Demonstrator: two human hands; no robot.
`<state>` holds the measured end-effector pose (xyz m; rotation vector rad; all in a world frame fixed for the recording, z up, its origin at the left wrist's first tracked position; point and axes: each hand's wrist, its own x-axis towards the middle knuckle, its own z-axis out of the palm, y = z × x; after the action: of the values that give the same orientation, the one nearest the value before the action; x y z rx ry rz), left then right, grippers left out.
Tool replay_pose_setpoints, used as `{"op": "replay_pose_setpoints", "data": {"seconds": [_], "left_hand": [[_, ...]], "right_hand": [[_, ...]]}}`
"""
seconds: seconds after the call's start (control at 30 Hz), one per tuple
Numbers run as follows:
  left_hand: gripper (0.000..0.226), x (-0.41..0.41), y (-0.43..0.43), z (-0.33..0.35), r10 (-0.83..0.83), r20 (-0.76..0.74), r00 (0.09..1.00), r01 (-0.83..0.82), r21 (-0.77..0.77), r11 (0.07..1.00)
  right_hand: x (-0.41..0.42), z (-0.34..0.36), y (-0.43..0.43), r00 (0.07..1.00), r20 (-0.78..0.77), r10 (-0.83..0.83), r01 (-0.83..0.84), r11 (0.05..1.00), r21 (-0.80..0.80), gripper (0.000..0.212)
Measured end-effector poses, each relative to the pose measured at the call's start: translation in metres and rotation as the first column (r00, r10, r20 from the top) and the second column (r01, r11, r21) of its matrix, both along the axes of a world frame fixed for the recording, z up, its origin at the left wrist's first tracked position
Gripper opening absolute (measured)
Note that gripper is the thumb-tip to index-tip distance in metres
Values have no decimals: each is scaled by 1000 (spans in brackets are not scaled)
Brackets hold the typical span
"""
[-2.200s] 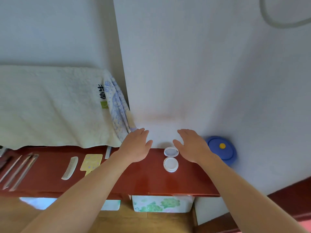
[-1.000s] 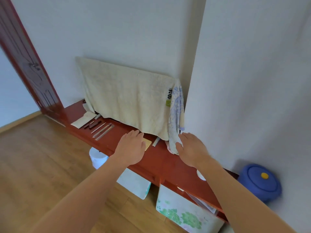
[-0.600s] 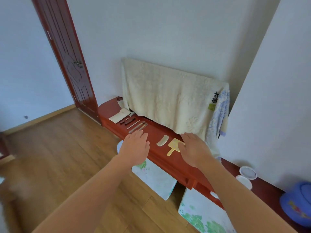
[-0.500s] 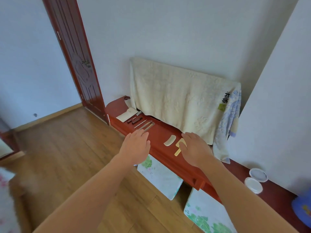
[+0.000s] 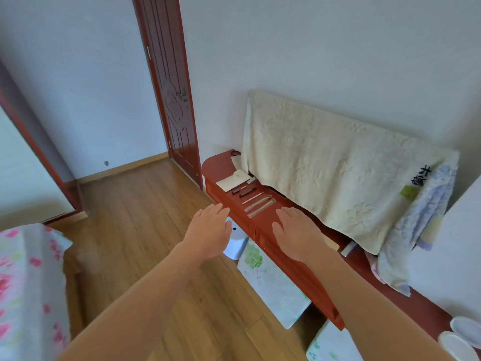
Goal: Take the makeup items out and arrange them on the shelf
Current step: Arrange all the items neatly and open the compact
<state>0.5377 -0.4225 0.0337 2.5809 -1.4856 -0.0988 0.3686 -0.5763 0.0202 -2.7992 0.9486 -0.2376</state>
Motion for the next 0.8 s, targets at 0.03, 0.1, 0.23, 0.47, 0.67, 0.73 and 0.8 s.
{"op": "replay_pose_setpoints", "data": {"seconds": [0.03,0.1,0.23,0.47,0.67,0.73,0.8], "left_hand": [[49,4,0,0,16,-1,1000,-16,-6,1000],[47,16,-1,2,67,-6,998,-67,-20,998],[51,41,3,-5,187,-62,980,-188,-20,982],[52,105,28,-25,288,-90,953,-290,-13,957],[52,177,50,-25,280,-110,953,-285,-29,958],[52,203,53,-23,270,-111,957,-273,-14,962],[52,228,52,-22,247,-97,964,-248,-2,969]], "right_hand": [[8,1,-2,1000,13,25,-25,999,-24,46],[26,2,-8,996,37,80,-77,995,-61,40],[63,-3,-20,982,66,178,-173,982,-82,39],[141,-21,-18,955,-115,274,-284,955,-85,42],[215,-21,7,983,-133,124,-136,987,-90,31],[238,-21,14,985,-137,107,-120,988,-95,35],[259,-21,18,991,-107,84,-96,989,-113,35]]}}
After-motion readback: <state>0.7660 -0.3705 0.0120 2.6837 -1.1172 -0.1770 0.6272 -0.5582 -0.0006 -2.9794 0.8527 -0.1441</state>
